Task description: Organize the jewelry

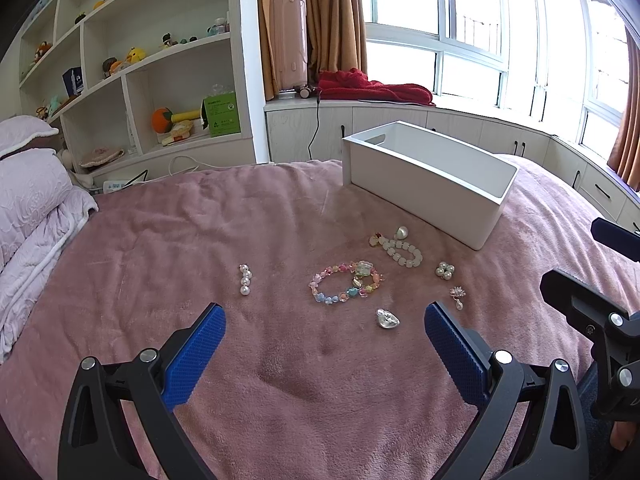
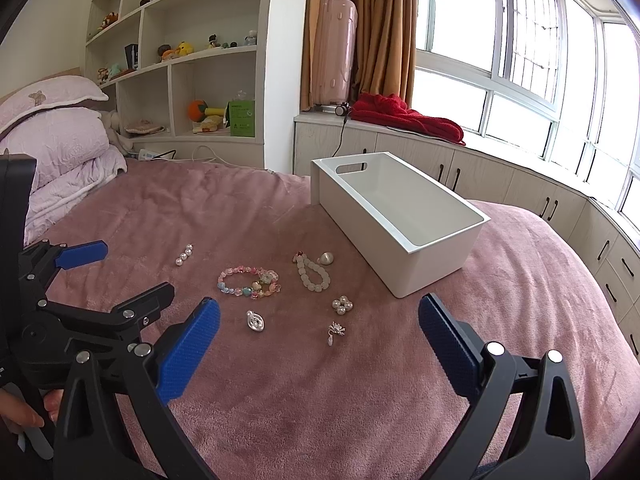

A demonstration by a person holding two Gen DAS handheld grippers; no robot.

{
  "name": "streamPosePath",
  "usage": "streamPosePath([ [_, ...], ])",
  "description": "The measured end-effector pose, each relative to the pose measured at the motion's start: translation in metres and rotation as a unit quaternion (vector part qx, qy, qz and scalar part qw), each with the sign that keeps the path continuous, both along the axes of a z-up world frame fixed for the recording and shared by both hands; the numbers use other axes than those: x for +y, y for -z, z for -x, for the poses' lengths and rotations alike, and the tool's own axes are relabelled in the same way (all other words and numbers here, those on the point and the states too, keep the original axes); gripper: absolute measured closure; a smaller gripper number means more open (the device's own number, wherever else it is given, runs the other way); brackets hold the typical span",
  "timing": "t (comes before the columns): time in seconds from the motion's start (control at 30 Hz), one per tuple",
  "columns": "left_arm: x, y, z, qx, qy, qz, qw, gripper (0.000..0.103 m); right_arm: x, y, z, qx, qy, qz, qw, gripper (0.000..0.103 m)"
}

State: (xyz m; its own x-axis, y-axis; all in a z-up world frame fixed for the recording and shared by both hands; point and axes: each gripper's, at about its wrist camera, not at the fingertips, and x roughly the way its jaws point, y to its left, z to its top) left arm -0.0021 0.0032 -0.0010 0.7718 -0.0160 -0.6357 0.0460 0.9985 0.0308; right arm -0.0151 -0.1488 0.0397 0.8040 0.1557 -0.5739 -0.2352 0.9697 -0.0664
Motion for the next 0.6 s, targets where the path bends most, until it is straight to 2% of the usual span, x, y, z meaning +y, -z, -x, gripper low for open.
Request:
streamPosePath([
  [0.6, 0.0006, -0.0014, -0.0009, -0.001, -0.002, -0.001, 1.0, 0.002, -0.0035, -0.0032, 0.0015, -0.01, 0.003, -0.011, 1.0, 0.005],
])
